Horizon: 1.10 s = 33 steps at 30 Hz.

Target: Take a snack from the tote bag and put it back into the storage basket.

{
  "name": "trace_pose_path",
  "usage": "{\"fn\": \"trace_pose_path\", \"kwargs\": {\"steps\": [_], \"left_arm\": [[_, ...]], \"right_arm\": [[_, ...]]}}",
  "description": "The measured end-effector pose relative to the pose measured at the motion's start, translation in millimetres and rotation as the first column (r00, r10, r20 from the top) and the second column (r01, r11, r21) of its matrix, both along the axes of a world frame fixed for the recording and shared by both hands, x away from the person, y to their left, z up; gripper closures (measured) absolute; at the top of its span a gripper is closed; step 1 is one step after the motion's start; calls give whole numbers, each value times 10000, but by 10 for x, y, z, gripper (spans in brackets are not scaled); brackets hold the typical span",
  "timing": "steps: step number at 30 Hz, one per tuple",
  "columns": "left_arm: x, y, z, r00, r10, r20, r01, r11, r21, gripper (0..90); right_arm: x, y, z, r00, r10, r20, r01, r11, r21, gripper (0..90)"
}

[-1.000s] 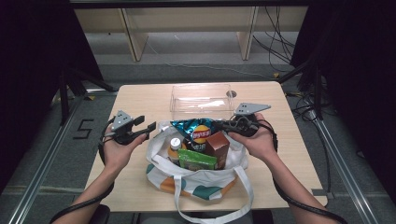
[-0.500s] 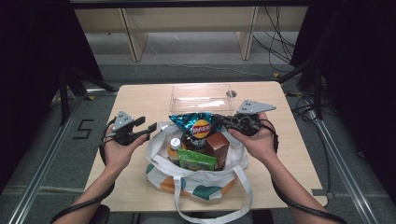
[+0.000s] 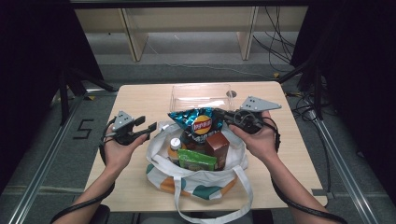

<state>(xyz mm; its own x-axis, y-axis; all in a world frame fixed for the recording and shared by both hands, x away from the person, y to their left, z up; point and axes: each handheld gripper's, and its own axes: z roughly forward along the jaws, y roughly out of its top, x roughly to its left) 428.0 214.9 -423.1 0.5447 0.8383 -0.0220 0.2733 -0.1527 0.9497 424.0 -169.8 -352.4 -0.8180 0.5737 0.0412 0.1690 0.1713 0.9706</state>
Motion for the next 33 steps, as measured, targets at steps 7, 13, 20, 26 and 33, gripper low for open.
{"fn": "trace_pose_path", "kwargs": {"steps": [7, 13, 20, 26, 33], "left_arm": [[1, -9, 1, 10000, -8, 28, 8, 10000, 8, 421], [5, -9, 0, 10000, 0, 31, 0, 10000, -5, 422], [3, -9, 2, 10000, -2, 33, 2, 10000, 1, 422], [-2, -6, 6, 10000, 36, -2, -36, 10000, -32, 422], [2, -10, 5, 10000, -4, 50, 4, 10000, -32, 422]], "right_arm": [[-17, -16, 62, 9997, -198, 107, 196, 9996, 218, 900], [-16, -28, 120, 9995, -285, 169, 277, 9985, 466, 900], [-22, -18, 206, 9988, -383, 315, 360, 9970, 688, 900], [-26, -15, 261, 9980, -469, 428, 436, 9961, 763, 900], [-17, -8, 332, 9969, -497, 617, 440, 9949, 907, 900]]}}
